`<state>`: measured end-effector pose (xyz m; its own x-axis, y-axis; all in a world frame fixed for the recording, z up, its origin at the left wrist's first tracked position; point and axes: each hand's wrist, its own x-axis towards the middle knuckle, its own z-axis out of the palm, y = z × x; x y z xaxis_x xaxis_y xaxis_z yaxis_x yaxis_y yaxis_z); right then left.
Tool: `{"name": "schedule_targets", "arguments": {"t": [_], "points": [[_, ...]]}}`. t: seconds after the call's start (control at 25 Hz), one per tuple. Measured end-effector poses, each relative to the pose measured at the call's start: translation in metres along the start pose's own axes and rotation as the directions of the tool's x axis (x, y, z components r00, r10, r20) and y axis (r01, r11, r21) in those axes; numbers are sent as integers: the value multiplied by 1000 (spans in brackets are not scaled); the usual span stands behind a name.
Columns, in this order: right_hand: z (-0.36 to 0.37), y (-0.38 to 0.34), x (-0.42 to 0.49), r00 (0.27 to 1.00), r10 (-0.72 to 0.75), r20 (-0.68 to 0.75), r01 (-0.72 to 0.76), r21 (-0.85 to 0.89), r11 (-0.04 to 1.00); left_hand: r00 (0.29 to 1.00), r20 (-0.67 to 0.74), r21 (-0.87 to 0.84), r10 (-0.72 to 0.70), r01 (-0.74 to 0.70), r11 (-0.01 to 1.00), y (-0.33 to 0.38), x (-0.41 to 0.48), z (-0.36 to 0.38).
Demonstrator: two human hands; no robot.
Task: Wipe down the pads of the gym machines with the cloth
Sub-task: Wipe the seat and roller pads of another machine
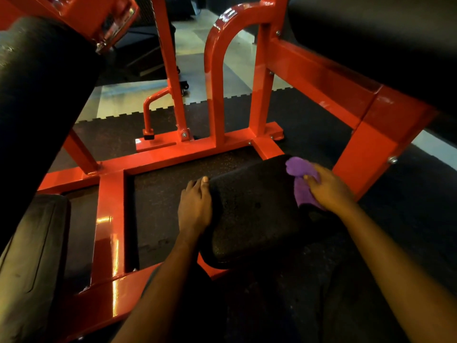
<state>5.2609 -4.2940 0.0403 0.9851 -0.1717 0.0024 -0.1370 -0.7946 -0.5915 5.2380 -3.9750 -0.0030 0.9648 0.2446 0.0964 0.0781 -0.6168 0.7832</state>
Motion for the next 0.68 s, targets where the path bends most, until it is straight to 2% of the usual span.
{"name": "schedule_targets", "arguments": {"t": [0.12, 0.28, 0.44, 0.56, 0.68], "points": [[-3, 24, -22, 998, 25, 62, -26, 13, 1000, 1000, -6, 6, -3, 3, 1000, 1, 1, 0], [14, -4, 47, 983, 128, 134, -107, -154, 982, 1000, -23, 23, -10, 11, 1000, 5, 1, 2], [18, -32, 98, 979, 122, 161, -120, -20, 993, 1000, -17, -2, -16, 16, 1000, 7, 0, -1], [4, -11, 58, 987, 99, 125, -104, 41, 994, 1000, -7, -17, 2, -3, 1000, 6, -1, -2], [-11, 27, 4, 991, 93, 94, -96, 30, 995, 1000, -16, -7, 15, -15, 1000, 5, 0, -1]]}}
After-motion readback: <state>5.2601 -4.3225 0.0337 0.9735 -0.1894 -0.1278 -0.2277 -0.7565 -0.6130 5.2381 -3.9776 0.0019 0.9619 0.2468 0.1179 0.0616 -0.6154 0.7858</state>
